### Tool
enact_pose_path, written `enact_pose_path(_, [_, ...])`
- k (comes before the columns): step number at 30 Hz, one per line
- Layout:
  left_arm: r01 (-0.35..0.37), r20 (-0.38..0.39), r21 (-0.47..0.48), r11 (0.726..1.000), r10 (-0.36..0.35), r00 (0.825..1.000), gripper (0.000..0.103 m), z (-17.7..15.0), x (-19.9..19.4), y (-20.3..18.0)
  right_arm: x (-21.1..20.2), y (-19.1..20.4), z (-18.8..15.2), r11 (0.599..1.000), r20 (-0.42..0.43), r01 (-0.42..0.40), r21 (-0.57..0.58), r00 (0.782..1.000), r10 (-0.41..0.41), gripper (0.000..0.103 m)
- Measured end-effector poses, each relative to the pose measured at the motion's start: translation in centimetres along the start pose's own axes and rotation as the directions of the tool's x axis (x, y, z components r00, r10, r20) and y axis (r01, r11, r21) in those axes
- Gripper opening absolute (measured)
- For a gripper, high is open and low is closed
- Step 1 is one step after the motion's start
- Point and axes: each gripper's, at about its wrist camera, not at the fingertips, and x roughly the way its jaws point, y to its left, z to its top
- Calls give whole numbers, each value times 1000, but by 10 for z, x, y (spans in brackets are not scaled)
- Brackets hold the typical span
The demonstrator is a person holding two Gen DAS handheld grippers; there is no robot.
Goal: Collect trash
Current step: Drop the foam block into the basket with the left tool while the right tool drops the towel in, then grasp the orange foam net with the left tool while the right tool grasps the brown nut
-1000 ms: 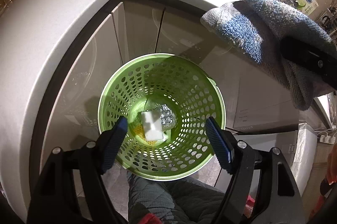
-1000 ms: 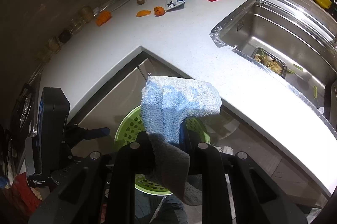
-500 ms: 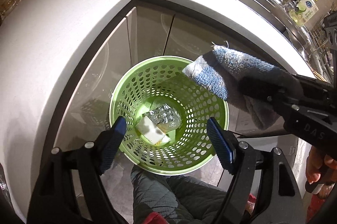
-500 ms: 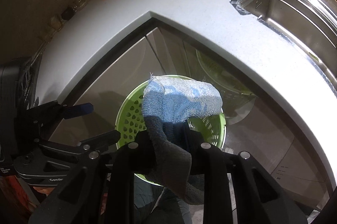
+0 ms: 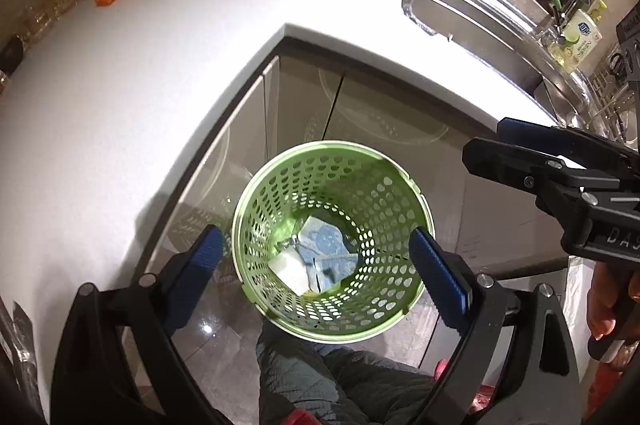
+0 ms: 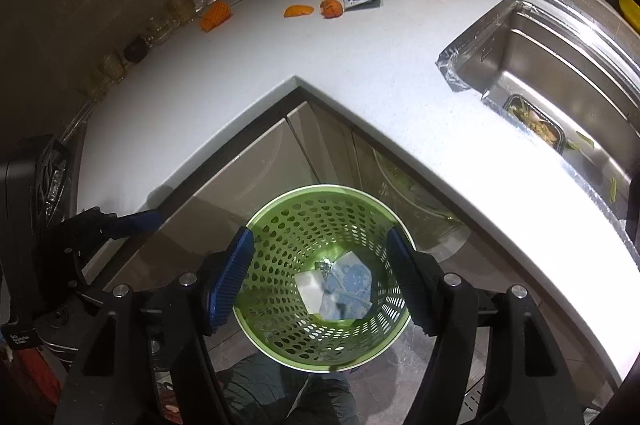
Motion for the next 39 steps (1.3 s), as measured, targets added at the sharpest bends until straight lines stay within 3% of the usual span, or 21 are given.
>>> enact_pose_path(9, [-10,93,1,1000,10,996,94,40,-38,10,-29,6,44,1000,109,8,-13,994,-7,73])
enact_pose_path(14, [10,142,-31,999,-6,990,94,71,-54,39,-33,13,83,1000,172,11,-25,985,-7,75])
enact_pose_path(19, [-17,213,-89,996,35,976,94,110,-66,79,-24,21,127,999,215,12,-41,977,-3,77])
enact_pose_path(24, [-20,274,-152,988,61,960,95,152,-67,130,3,30,176,998,225,12,-62,974,2,78])
enact_pose_path(29, [-35,294,-151,988,78,953,95,196,-50,180,47,39,225,997,208,5,-77,978,11,79])
enact_pose_path(34, [-60,267,-135,989,95,959,95,235,-15,223,101,46,265,996,176,-5,-87,984,21,79])
enact_pose_path(39, [25,235,-148,989,11,972,95,264,27,264,148,50,293,996,132,-1,-91,991,13,79])
